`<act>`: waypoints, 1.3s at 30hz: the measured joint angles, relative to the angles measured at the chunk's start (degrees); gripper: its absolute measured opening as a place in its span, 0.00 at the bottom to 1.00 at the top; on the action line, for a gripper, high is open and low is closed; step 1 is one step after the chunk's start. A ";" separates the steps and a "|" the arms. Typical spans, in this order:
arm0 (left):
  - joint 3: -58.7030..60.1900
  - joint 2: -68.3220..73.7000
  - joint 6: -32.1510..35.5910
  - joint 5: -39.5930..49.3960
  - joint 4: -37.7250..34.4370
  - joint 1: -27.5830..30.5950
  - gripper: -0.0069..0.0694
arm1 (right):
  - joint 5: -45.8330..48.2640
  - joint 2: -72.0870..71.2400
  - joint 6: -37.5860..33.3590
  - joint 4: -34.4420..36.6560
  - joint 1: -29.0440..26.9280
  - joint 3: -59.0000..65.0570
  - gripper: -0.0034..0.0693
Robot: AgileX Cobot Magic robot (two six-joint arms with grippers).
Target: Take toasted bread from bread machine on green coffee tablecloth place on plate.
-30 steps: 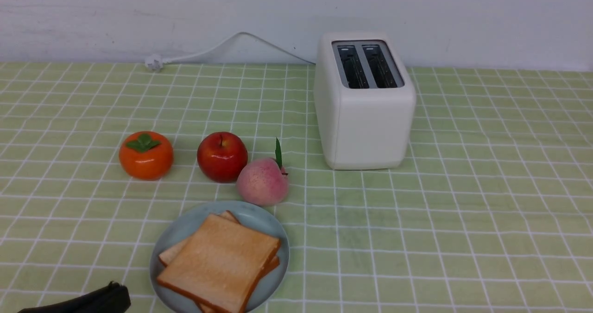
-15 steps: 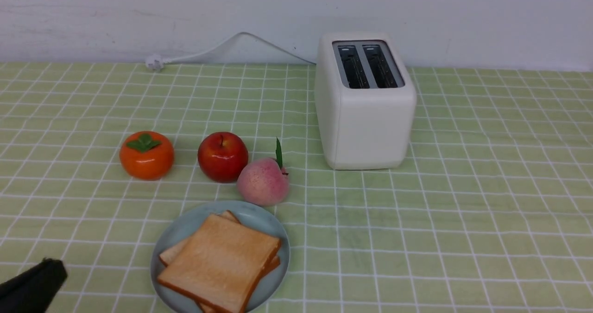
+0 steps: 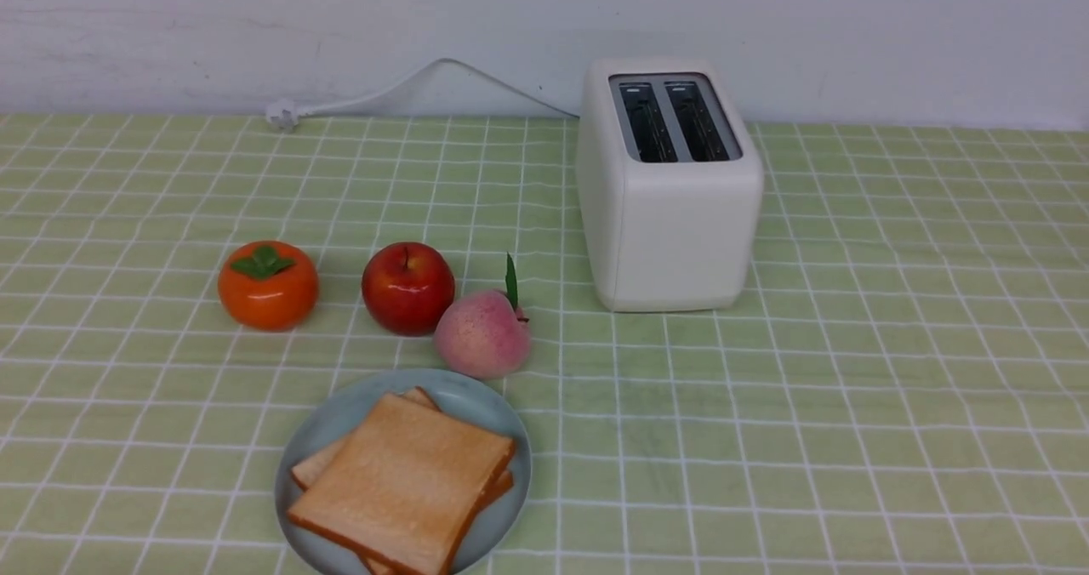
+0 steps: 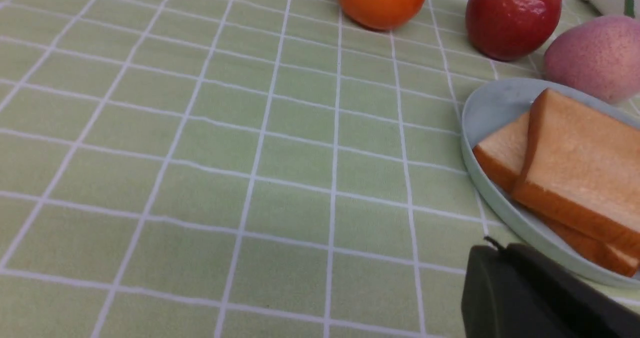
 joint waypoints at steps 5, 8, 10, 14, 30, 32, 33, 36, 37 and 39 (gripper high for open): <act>0.00 -0.05 -1.58 0.00 -0.18 0.00 0.07 | 0.00 0.00 0.00 0.00 0.00 0.00 0.10; 0.00 -0.05 -1.72 -0.06 -0.23 0.00 0.07 | 0.00 0.00 0.00 0.00 0.00 0.00 0.10; 0.00 -0.05 -1.72 -0.06 -0.23 0.00 0.07 | 0.00 0.00 0.00 0.00 0.00 0.00 0.10; 0.00 -0.05 -1.74 -0.06 -0.23 0.00 0.07 | 0.00 0.00 0.00 0.00 0.00 0.00 0.11; 0.00 -0.05 -1.74 -0.06 -0.23 0.00 0.07 | 0.00 0.00 0.00 0.00 0.00 0.00 0.13; 0.00 -0.05 -1.74 -0.06 -0.23 0.00 0.07 | 0.00 0.00 0.00 0.05 0.00 0.00 0.14; 0.00 -0.05 -1.74 -0.06 -0.23 0.00 0.07 | 0.00 0.00 0.00 0.05 0.00 0.00 0.14; 0.00 -0.05 -1.74 -0.06 -0.29 0.00 0.08 | 0.00 0.00 0.00 0.05 0.00 0.00 0.14; 0.00 -0.05 -1.74 -0.06 -0.29 0.00 0.08 | 0.00 0.00 0.00 0.05 0.00 0.00 0.15; 0.00 -0.05 -1.74 -0.06 -0.29 0.00 0.08 | 0.00 0.00 0.00 0.05 0.00 0.00 0.15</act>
